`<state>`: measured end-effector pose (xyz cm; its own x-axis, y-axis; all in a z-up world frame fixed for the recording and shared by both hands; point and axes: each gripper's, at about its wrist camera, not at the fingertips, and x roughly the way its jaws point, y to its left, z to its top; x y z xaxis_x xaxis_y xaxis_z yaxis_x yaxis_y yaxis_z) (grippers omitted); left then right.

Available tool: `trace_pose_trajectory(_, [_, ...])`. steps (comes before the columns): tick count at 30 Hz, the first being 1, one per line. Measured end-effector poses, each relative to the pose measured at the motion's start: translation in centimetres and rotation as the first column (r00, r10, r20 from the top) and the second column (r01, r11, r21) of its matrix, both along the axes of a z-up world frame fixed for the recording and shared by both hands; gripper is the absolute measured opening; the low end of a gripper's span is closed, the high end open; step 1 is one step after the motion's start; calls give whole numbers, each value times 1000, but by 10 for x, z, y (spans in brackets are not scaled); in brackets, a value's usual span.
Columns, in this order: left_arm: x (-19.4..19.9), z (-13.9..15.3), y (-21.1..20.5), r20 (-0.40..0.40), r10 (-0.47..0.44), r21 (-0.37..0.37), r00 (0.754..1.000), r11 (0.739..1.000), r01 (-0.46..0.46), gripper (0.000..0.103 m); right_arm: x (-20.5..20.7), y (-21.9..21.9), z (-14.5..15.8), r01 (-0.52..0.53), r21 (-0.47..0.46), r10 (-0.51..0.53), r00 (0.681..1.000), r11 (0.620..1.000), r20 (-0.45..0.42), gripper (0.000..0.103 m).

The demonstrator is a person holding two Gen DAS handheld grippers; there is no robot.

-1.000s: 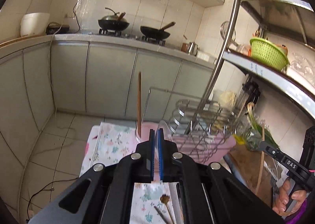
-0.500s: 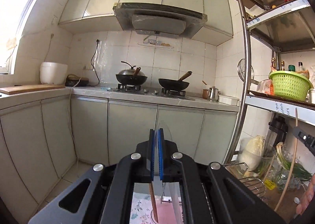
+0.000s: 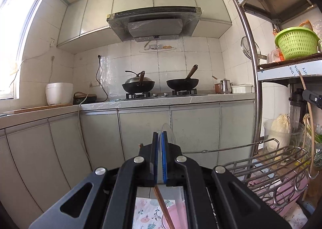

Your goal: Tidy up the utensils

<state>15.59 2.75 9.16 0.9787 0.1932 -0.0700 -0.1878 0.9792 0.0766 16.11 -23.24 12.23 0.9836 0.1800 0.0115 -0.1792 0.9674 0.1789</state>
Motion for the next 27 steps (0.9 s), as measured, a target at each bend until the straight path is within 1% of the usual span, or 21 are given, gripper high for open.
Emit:
trace_pose_trajectory(2, [-3,1,0,7,-3,-6,1000,1000,3,3,-3,-3,1,-2,15,2,1000,1000,2,6])
trace_pose_trajectory(5, [-7,8,0,37,0,-9,999,1000,0,3,-9,-6,16,-8,27,6,999,1000,38,6])
trace_pose_trajectory(8, [-7,13,-2,63,7,-6,998,1000,-6,3,-11,-4,26,5,11,-5,997,1000,73,6])
trace_pose_trajectory(12, [-4,12,-3,75,20,-4,997,1000,-20,3,-4,-3,24,15,8,-15,997,1000,72,6])
trace_pose_trajectory(16, [1,7,-3,68,24,4,997,1000,-25,3,3,-2,15,16,9,-16,998,1000,55,6])
trace_pose_trajectory(18, [4,1,-2,48,25,0,999,1000,-25,3,6,-2,9,17,4,-17,999,1000,46,6])
trace_pose_trajectory(22, [7,-11,3,-9,2,-36,1000,999,-2,3,5,-2,-6,7,1,-7,1000,1000,3,6])
trace_pose_trajectory(27, [6,-23,15,-103,-73,-120,992,991,60,3,-6,-4,-23,-12,2,12,997,1000,-76,6])
